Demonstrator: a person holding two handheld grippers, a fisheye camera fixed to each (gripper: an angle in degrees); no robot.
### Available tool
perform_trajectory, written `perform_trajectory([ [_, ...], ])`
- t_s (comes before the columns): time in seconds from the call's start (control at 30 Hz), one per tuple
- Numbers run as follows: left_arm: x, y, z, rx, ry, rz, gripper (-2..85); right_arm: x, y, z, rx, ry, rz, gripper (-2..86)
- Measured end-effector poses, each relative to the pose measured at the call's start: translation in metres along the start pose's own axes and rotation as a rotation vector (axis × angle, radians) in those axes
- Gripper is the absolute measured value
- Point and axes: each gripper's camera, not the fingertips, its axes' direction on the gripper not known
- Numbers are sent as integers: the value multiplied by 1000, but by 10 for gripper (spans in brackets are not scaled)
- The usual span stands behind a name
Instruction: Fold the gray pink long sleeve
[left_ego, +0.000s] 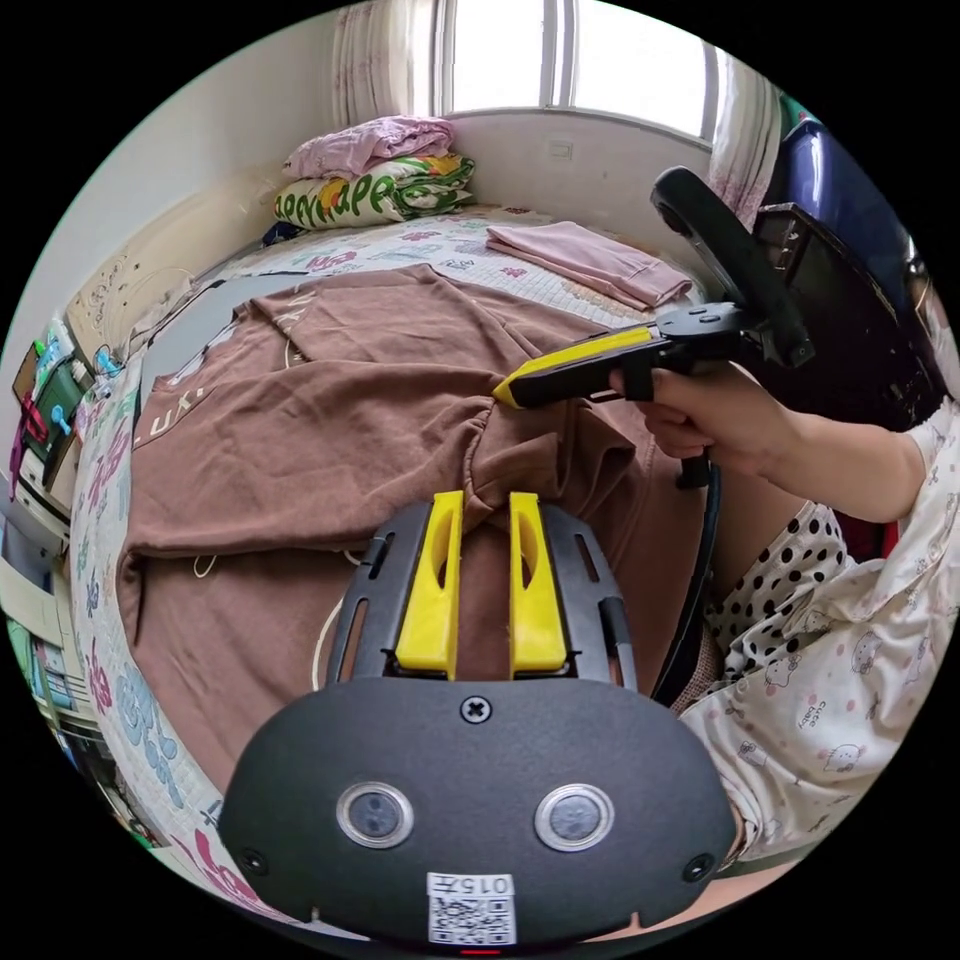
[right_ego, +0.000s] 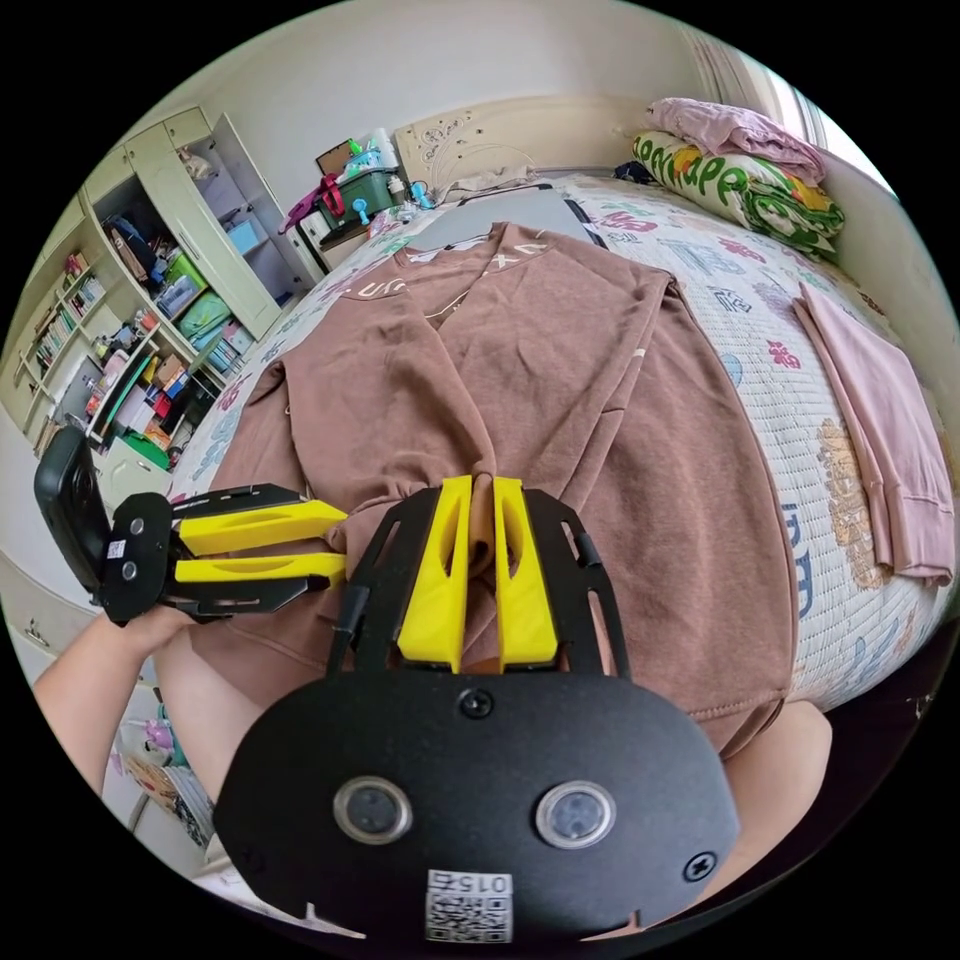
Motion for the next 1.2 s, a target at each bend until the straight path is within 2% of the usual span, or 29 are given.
perform_trajectory([
  [0.47,-17,4,12,-13,4,-36,75,12,-31,-39,-4,-135,57,46],
  [1.2,-40,10,35,-16,32,-115,76,-8,-77,-89,-3,-186,80,44],
])
